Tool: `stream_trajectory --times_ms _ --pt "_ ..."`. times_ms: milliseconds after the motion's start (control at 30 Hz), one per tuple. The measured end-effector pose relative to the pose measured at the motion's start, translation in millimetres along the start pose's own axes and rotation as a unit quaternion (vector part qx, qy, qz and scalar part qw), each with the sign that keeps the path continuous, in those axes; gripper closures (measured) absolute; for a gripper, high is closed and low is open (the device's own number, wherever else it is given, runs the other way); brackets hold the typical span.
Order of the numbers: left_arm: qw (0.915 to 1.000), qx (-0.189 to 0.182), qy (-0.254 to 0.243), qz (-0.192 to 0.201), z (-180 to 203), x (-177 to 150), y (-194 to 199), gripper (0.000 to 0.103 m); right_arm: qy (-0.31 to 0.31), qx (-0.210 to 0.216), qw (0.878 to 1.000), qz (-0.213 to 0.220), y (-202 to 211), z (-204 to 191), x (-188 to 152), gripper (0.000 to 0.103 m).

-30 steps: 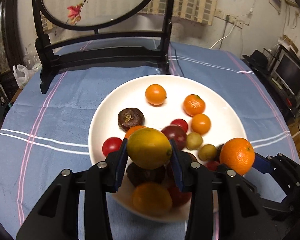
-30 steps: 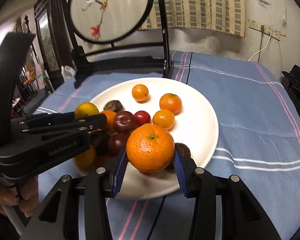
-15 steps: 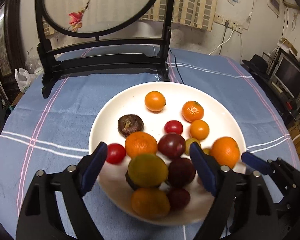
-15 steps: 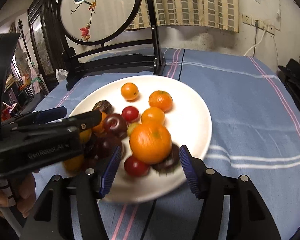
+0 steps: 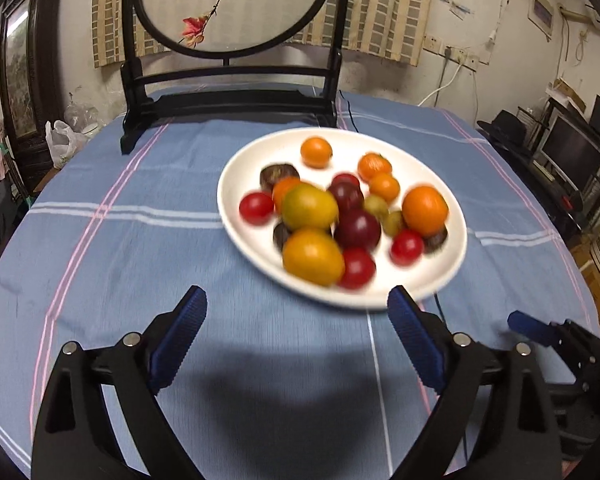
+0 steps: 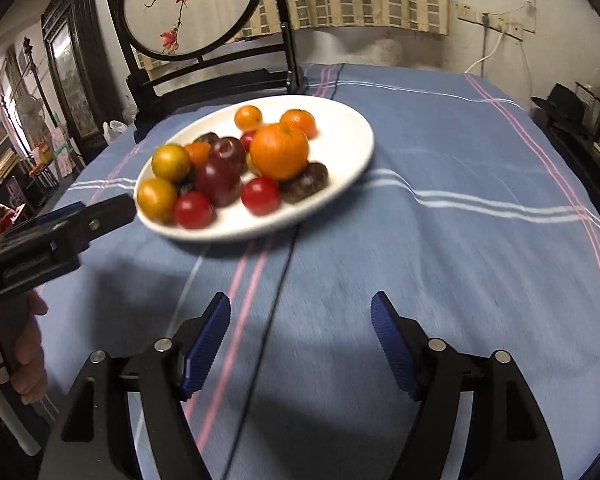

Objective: Organize fruits

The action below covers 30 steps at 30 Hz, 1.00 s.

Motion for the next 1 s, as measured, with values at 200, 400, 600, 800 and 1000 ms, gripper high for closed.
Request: stream_trajectory --times_ms 200,400,600,800,1000 --pt "0.9999 0.004 -0.012 0.001 6.1 -31.8 8.5 0.012 -0.013 0.011 1.000 0.014 9.7 3.1 -16.1 0.029" --pt "0.9990 0.002 -0.040 0.021 16.0 -36.1 17.0 0.009 0.010 -0.015 0.999 0.041 15.3 0.3 -18.7 0.022" --pt "0.9995 -0.005 -0.030 -0.007 12.1 -41.3 4.6 0.009 0.034 -0.048 0.997 0.040 12.0 0.8 -18.7 0.018" --pt "0.9993 0.008 -0.016 -0.033 4.0 -46.4 -8.2 0.009 0.037 -0.056 0.998 0.015 3.7 1.3 -23.3 0.014" --pt "0.9979 0.021 -0.005 -0.061 -3.1 -53.6 -19.4 0.009 0.017 -0.049 0.999 -0.011 -5.4 8.4 -26.2 0.014"
Point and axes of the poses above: each gripper's, at about its wrist camera, not at the fingertips, and y roughly against the way its jaws point, z to its right, x to its top, the point moved 4 cm from there along -y, roughly the way its jaws point, and after that the axes turned 7 degrees about -x, right-handed, at the moved point
